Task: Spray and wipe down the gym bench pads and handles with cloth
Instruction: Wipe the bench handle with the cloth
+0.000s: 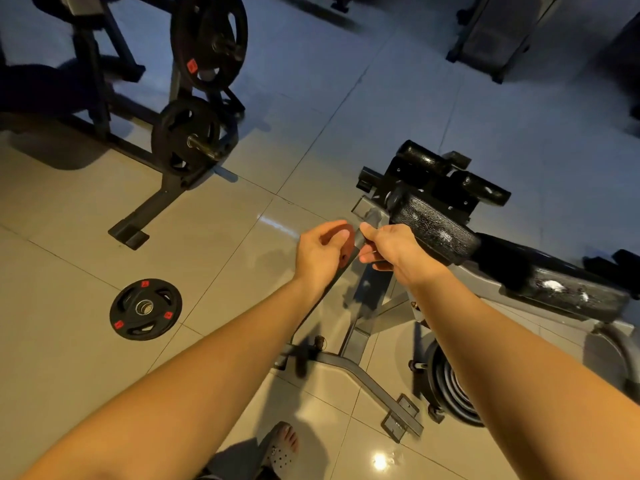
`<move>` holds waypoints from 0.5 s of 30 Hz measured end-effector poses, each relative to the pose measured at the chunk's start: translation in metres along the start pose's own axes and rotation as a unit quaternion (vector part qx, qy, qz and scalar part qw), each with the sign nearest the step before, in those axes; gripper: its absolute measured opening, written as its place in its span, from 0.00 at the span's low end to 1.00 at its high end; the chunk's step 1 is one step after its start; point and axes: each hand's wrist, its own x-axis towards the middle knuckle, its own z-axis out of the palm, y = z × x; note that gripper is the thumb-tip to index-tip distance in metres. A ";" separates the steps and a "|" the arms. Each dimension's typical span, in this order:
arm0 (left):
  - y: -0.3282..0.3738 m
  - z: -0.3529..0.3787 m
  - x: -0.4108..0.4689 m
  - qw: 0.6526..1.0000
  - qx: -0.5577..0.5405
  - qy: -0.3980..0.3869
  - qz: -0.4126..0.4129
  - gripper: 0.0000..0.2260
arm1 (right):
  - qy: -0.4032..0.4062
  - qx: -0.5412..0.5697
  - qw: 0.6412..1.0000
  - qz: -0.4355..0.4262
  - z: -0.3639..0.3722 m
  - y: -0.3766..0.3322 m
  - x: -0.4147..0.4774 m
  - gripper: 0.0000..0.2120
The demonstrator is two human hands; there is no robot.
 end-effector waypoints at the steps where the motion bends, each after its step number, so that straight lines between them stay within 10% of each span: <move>1: -0.003 -0.005 -0.003 1.000 0.010 -0.006 0.008 0.12 | 0.000 0.001 1.000 0.002 0.000 0.000 0.000 0.14; 8: -0.028 -0.088 -0.037 0.991 0.062 -0.061 -0.097 0.09 | -0.004 0.011 1.000 -0.001 -0.001 0.004 0.001 0.15; 15: -0.005 -0.027 0.004 0.993 0.094 -0.059 0.049 0.12 | -0.003 0.004 1.000 -0.006 0.000 0.002 0.000 0.12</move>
